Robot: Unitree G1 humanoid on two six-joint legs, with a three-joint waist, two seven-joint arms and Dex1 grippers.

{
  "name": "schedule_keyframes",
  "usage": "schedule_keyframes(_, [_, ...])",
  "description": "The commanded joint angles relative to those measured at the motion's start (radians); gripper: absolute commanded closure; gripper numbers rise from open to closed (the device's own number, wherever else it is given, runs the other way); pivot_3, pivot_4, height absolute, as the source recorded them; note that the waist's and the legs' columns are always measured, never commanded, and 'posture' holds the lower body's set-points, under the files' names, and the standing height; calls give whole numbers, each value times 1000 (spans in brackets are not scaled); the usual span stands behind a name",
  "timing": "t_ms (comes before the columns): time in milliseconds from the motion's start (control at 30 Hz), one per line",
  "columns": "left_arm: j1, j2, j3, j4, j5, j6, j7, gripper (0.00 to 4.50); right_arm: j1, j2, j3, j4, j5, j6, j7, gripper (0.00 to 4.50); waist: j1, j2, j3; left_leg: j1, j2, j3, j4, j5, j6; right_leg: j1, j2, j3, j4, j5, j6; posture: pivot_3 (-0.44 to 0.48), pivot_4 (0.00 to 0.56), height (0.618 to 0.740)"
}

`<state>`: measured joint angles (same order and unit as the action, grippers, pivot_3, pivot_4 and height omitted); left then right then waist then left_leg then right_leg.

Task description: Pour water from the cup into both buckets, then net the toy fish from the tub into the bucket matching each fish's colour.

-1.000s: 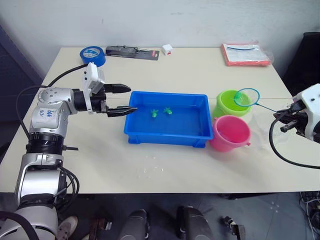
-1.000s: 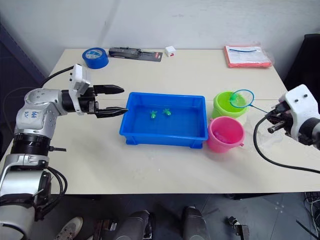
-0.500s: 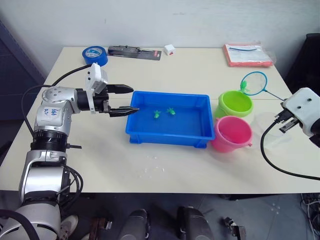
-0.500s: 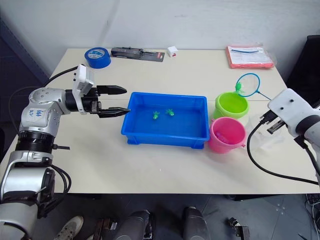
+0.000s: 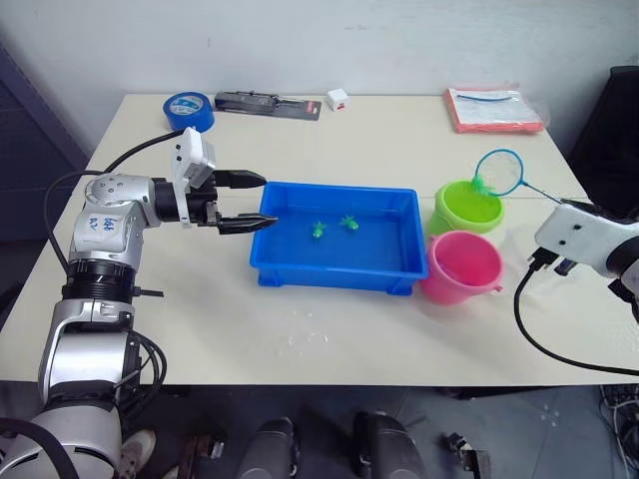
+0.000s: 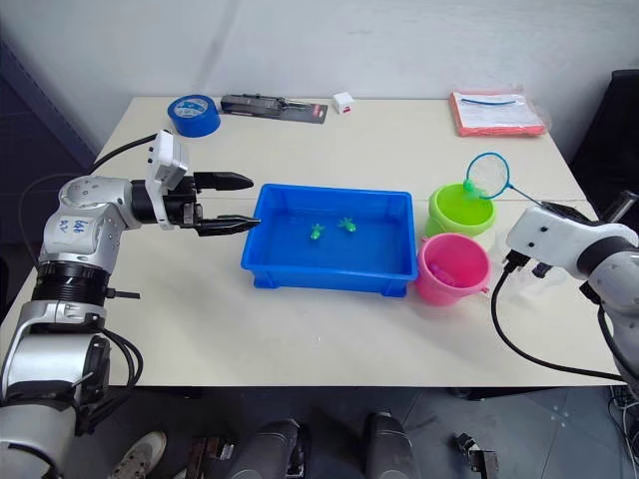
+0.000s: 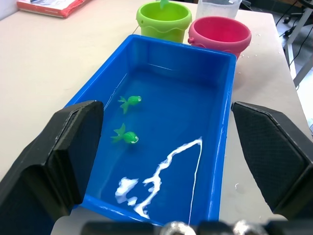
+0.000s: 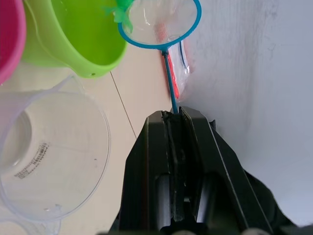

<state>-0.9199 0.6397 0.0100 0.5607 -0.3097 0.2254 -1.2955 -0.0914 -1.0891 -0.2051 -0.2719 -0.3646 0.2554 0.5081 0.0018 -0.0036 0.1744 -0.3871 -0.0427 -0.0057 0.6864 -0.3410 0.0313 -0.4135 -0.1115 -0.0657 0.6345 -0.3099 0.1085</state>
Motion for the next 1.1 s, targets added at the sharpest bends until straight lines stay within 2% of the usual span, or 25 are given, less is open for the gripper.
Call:
schedule_keyframes(33, [-17, 10, 17, -30, -6, -7, -4, 0, -19, -19, -4, 8, -49, -43, -18, 3703, 0, 0, 0, 0, 0, 0, 0, 0, 0, 0, 0, 0, 0, 0, 0, 0, 150, 737])
schedule_keyframes(167, [-5, 18, 22, -42, -8, -2, -2, 0, -43, -17, 3, 32, -77, -75, -21, 3703, -2, 0, 0, 0, 0, 0, 0, 0, 0, 0, 0, 0, 0, 0, 0, 0, 150, 737])
schedule_keyframes(300, [2, 24, 25, -50, -10, 3, -2, 0, -106, 12, -18, 17, -18, -46, 14, 3703, -2, 0, 0, 0, 0, 0, 0, 0, 0, 0, 0, 0, 0, 0, 0, 0, 150, 737])
schedule_keyframes(433, [11, 39, 32, -62, -13, 17, -6, 0, -259, 80, -42, -64, 232, 155, 183, 3703, -4, 0, 0, 0, 1, 0, 1, 0, 0, 0, 1, 0, 1, 0, 0, 0, 150, 737])
schedule_keyframes(633, [40, 64, 49, -100, -22, 40, 4, 0, -400, 97, -21, -121, 537, 511, 372, 3703, -2, 0, 0, 0, 1, -2, 2, 0, 0, 0, 1, -1, 1, 0, 0, 0, 150, 737])
schedule_keyframes(767, [75, 71, 65, -147, -32, 60, 20, 0, -494, 104, 39, -119, 697, 789, 428, 3703, -1, 0, 0, -1, 0, -5, 5, -1, 1, 2, -2, 2, 1, 0, 0, 0, 150, 737])
schedule_keyframes(900, [114, 81, 78, -195, -42, 80, 34, 0, -555, 114, 122, -90, 776, 961, 431, 3703, -2, 0, 0, -3, 0, -8, 6, -1, 1, 2, -3, 3, 1, 0, 0, 0, 150, 737])
schedule_keyframes(1100, [154, 94, 97, -249, -54, 109, 58, 0, -632, 145, 205, -35, 819, 1089, 388, 3703, -3, 0, 0, -3, 0, -8, 6, -1, 1, 1, -3, 3, 1, 0, 0, 0, 150, 737])
